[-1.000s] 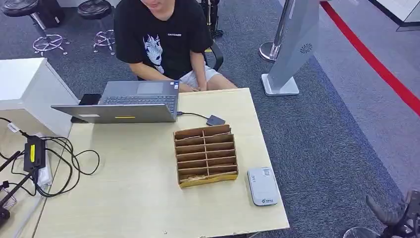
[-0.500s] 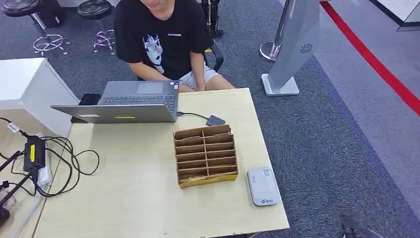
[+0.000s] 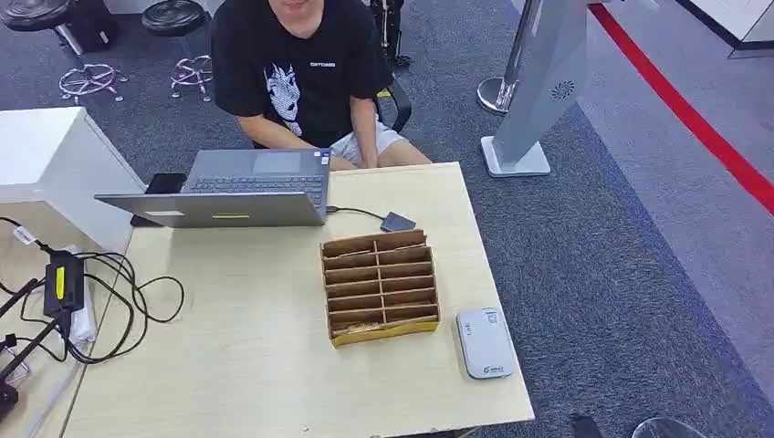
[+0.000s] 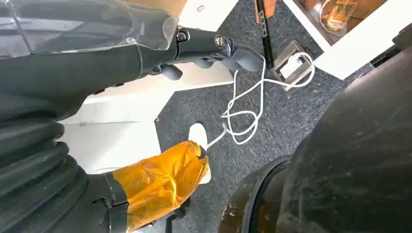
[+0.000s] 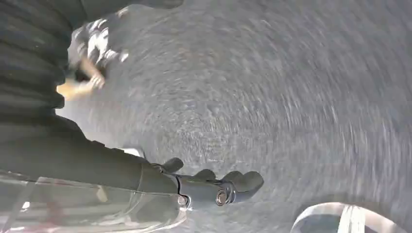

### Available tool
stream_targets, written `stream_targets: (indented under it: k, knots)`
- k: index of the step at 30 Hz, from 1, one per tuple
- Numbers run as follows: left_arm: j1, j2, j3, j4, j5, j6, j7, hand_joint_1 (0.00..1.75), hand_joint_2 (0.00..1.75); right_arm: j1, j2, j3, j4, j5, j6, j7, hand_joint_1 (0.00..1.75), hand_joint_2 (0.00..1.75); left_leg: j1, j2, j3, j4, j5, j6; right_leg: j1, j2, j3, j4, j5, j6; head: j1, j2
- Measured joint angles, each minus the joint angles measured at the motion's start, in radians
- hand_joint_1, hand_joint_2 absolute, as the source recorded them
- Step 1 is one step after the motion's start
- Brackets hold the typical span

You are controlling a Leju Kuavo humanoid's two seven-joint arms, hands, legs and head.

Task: Pass the card to the sensor for recognition and then transmit it.

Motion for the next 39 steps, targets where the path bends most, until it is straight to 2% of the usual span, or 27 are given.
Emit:
stream_targets:
  k: [2, 4, 9, 10, 13, 14, 15, 18, 19, 21, 22, 23, 24, 25, 26, 28, 30, 31, 32, 34, 36, 38, 39]
  knots:
    - [0.000, 0.000, 0.000, 0.000, -0.001, -0.002, 0.000, 0.00, 1.75, 0.001, -0.003, -0.045, -0.001, 0.010, 0.074, 0.011, 0.00, 1.75, -0.001, 0.000, 0.000, 0.000, 0.000, 0.000, 0.000, 0.000, 0.000, 0.000, 0.000, 0.000, 0.000, 0.000]
    - [0.000, 0.000, 0.000, 0.000, -0.001, -0.006, 0.000, 0.00, 1.75, 0.003, -0.002, -0.043, 0.000, 0.064, 0.129, 0.033, 0.00, 1.75, -0.001, 0.000, 0.001, 0.000, -0.001, 0.001, -0.001, 0.000, 0.000, -0.001, 0.000, 0.000, 0.000, 0.000]
    - [0.000, -0.001, 0.000, 0.000, -0.001, -0.007, 0.000, 0.00, 1.75, 0.004, 0.004, -0.043, 0.003, 0.084, 0.146, 0.043, 0.00, 1.75, -0.002, 0.000, 0.002, -0.001, 0.000, 0.001, -0.002, 0.000, 0.000, 0.000, 0.000, 0.000, 0.000, 0.000]
    - [0.000, -0.001, 0.000, 0.000, -0.001, -0.011, -0.002, 0.00, 1.75, 0.004, 0.004, -0.039, 0.004, 0.116, 0.179, 0.057, 0.00, 1.75, -0.002, 0.001, 0.002, -0.001, 0.000, 0.001, -0.002, 0.000, 0.000, 0.000, 0.000, 0.000, 0.000, 0.000]
    - [-0.004, 0.001, -0.015, 0.000, -0.002, -0.019, -0.022, 0.00, 1.75, 0.009, 0.010, 0.022, 0.007, 0.240, 0.392, 0.097, 0.00, 1.75, -0.002, 0.001, 0.002, -0.001, 0.000, 0.001, -0.002, 0.000, 0.000, 0.000, 0.000, 0.000, 0.000, 0.000]
    - [-0.005, 0.003, -0.019, 0.000, -0.002, -0.020, -0.025, 0.00, 1.75, 0.010, 0.011, 0.040, 0.006, 0.242, 0.413, 0.103, 0.00, 1.75, -0.002, 0.001, 0.002, -0.001, 0.000, 0.001, -0.002, 0.000, 0.000, 0.000, 0.000, 0.000, 0.000, 0.000]
    - [-0.005, 0.005, -0.022, 0.000, -0.001, -0.021, -0.024, 0.00, 1.75, 0.013, 0.018, 0.046, 0.007, 0.235, 0.380, 0.100, 0.00, 1.75, -0.002, 0.000, 0.002, -0.001, 0.000, 0.001, -0.002, 0.000, 0.000, 0.000, 0.000, 0.000, 0.000, 0.000]
    - [-0.005, 0.005, -0.023, 0.000, 0.002, -0.021, -0.009, 0.00, 1.75, 0.014, 0.024, 0.039, 0.006, 0.180, 0.151, 0.071, 0.00, 1.75, -0.003, 0.000, 0.002, -0.001, 0.000, 0.001, -0.002, 0.000, 0.000, 0.000, 0.000, 0.000, 0.000, 0.000]
    - [-0.005, 0.004, -0.023, 0.000, 0.005, -0.021, -0.005, 0.00, 1.75, 0.011, 0.021, 0.028, 0.006, 0.164, 0.123, 0.058, 0.00, 1.75, -0.002, 0.001, 0.002, -0.001, 0.000, 0.001, -0.002, 0.000, 0.000, 0.000, 0.000, 0.000, 0.001, 0.000]
    - [-0.004, 0.004, -0.022, 0.000, 0.036, -0.026, -0.014, 0.00, 1.75, 0.010, 0.016, 0.020, 0.003, 0.190, 0.173, 0.049, 0.00, 1.75, -0.002, 0.001, 0.002, -0.001, 0.000, 0.001, -0.002, 0.001, 0.001, 0.000, 0.000, 0.000, 0.001, 0.000]
    - [-0.001, 0.005, -0.013, 0.000, 0.081, -0.029, -0.036, 0.00, 1.75, 0.010, 0.016, 0.023, 0.003, 0.216, 0.214, 0.048, 0.00, 1.75, -0.002, 0.002, 0.002, -0.001, 0.000, 0.001, -0.002, 0.002, 0.000, 0.000, 0.000, 0.000, 0.001, 0.000]
    - [0.008, 0.007, 0.003, 0.000, 0.126, -0.003, -0.072, 0.00, 1.75, 0.010, 0.018, 0.030, 0.004, 0.234, 0.259, 0.047, 0.00, 1.75, -0.003, 0.004, 0.003, -0.001, -0.001, 0.001, -0.003, 0.004, 0.000, 0.000, 0.000, 0.000, 0.000, 0.000]
    - [0.020, 0.011, 0.031, 0.000, 0.188, 0.065, -0.124, 0.00, 1.75, 0.012, 0.022, 0.035, 0.003, 0.238, 0.295, 0.049, 0.00, 1.75, -0.003, 0.005, 0.003, -0.001, -0.001, 0.001, -0.003, 0.004, -0.001, 0.000, 0.000, 0.000, 0.000, 0.000]
    - [0.029, 0.013, 0.068, 0.000, 0.249, 0.143, -0.164, 0.00, 1.75, 0.016, 0.027, 0.035, 0.003, 0.234, 0.290, 0.054, 0.00, 1.75, -0.004, 0.005, 0.003, -0.001, -0.001, 0.001, -0.002, 0.004, -0.002, 0.000, 0.000, 0.000, 0.000, 0.000]
    - [0.029, 0.018, 0.099, 0.000, 0.294, 0.176, -0.176, 0.00, 1.75, 0.021, 0.037, 0.035, 0.004, 0.227, 0.275, 0.058, 0.00, 1.75, -0.004, 0.004, 0.002, -0.001, -0.001, 0.001, -0.003, 0.004, -0.002, 0.000, 0.000, 0.000, 0.000, 0.000]
    - [0.024, 0.024, 0.160, 0.000, 0.325, 0.155, -0.154, 0.00, 1.75, 0.023, 0.044, 0.035, 0.004, 0.223, 0.235, 0.058, 0.00, 1.75, -0.005, 0.004, 0.002, -0.002, 0.000, 0.001, -0.004, 0.003, -0.002, 0.000, 0.000, 0.000, -0.001, 0.000]
    - [0.021, 0.023, 0.175, 0.000, 0.255, 0.056, -0.077, 0.00, 1.75, 0.020, 0.043, 0.034, 0.003, 0.241, 0.218, 0.051, 0.00, 1.75, -0.003, 0.008, 0.003, -0.002, 0.000, 0.001, -0.002, 0.006, -0.001, 0.000, 0.000, 0.000, 0.001, 0.000]
    - [0.024, 0.022, 0.168, 0.000, 0.183, -0.015, -0.031, 0.00, 1.75, 0.018, 0.043, 0.034, 0.003, 0.257, 0.224, 0.049, 0.00, 1.75, -0.003, 0.009, 0.003, -0.002, -0.001, 0.001, -0.003, 0.008, -0.001, 0.000, 0.000, 0.000, 0.001, 0.000]
    - [0.032, 0.020, 0.160, 0.000, 0.135, -0.045, -0.024, 0.00, 1.75, 0.017, 0.043, 0.035, 0.003, 0.268, 0.230, 0.050, 0.00, 1.75, -0.003, 0.010, 0.003, -0.002, -0.001, 0.001, -0.003, 0.009, -0.002, 0.000, 0.000, 0.001, 0.000, 0.000]
    - [0.007, 0.018, 0.078, 0.000, 0.026, -0.087, -0.047, 0.00, 1.75, 0.015, 0.042, 0.036, 0.003, 0.284, 0.248, 0.061, 0.00, 1.75, -0.004, 0.004, 0.001, -0.002, 0.000, 0.001, -0.003, 0.003, -0.001, 0.000, 0.000, 0.001, 0.001, 0.000]
    - [-0.002, 0.015, -0.009, 0.000, 0.065, -0.070, -0.041, 0.00, 1.75, 0.008, 0.045, 0.036, 0.003, 0.285, 0.257, 0.063, 0.00, 1.75, -0.004, 0.006, 0.004, -0.002, 0.000, 0.001, -0.003, 0.005, 0.001, 0.000, 0.000, 0.001, 0.001, 0.000]
    - [0.020, 0.017, -0.003, 0.000, 0.175, -0.012, -0.042, 0.00, 1.75, 0.012, 0.051, 0.036, 0.003, 0.275, 0.257, 0.065, 0.00, 1.75, -0.004, 0.008, 0.004, -0.002, -0.001, 0.001, -0.003, 0.008, 0.000, 0.000, 0.000, 0.001, 0.000, 0.000]
    - [0.028, 0.023, 0.006, 0.000, 0.196, 0.003, -0.045, 0.00, 1.75, 0.016, 0.051, 0.035, 0.003, 0.273, 0.256, 0.066, 0.00, 1.75, -0.004, 0.007, 0.003, -0.002, -0.001, 0.001, -0.003, 0.006, -0.001, 0.000, 0.000, 0.001, 0.000, 0.000]
